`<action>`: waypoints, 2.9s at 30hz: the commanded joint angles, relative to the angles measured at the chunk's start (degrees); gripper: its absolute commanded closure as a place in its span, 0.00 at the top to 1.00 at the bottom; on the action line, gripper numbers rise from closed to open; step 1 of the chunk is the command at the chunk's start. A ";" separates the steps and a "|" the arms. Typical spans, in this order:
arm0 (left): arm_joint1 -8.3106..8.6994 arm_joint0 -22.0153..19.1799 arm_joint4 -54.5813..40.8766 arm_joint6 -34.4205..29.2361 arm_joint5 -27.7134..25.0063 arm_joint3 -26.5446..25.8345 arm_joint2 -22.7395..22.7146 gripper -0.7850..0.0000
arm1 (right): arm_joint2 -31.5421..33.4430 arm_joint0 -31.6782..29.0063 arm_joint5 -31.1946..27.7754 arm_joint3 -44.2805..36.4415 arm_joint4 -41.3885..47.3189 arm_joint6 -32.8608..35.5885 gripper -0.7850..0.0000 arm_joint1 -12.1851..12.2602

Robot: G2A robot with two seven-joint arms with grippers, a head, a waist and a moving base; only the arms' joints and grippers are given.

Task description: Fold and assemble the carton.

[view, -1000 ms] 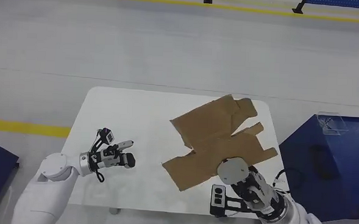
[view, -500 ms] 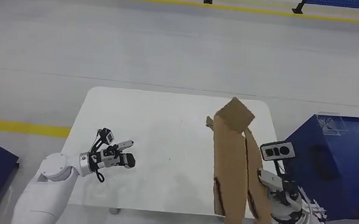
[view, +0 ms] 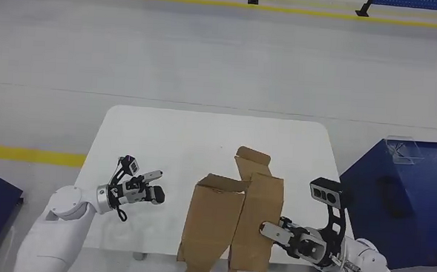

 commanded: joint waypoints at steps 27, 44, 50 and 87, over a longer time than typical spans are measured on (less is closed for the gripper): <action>0.00 0.00 0.00 0.00 0.00 0.00 0.00 1.00 | 12.11 9.32 -5.27 -13.23 -162.76 -89.67 0.00 0.08; 0.00 0.00 0.00 0.00 0.00 0.00 0.00 1.00 | 15.39 2.05 -10.19 -5.48 -112.62 -86.44 0.00 0.24; 0.00 0.00 0.00 0.00 0.00 0.00 0.00 1.00 | 9.91 -1.78 -4.44 -3.20 -56.17 -47.28 0.00 1.58; 0.40 2.78 -3.76 -3.99 -2.55 -11.58 0.97 1.00 | -10.46 10.01 31.31 11.94 -13.42 -6.64 0.00 1.52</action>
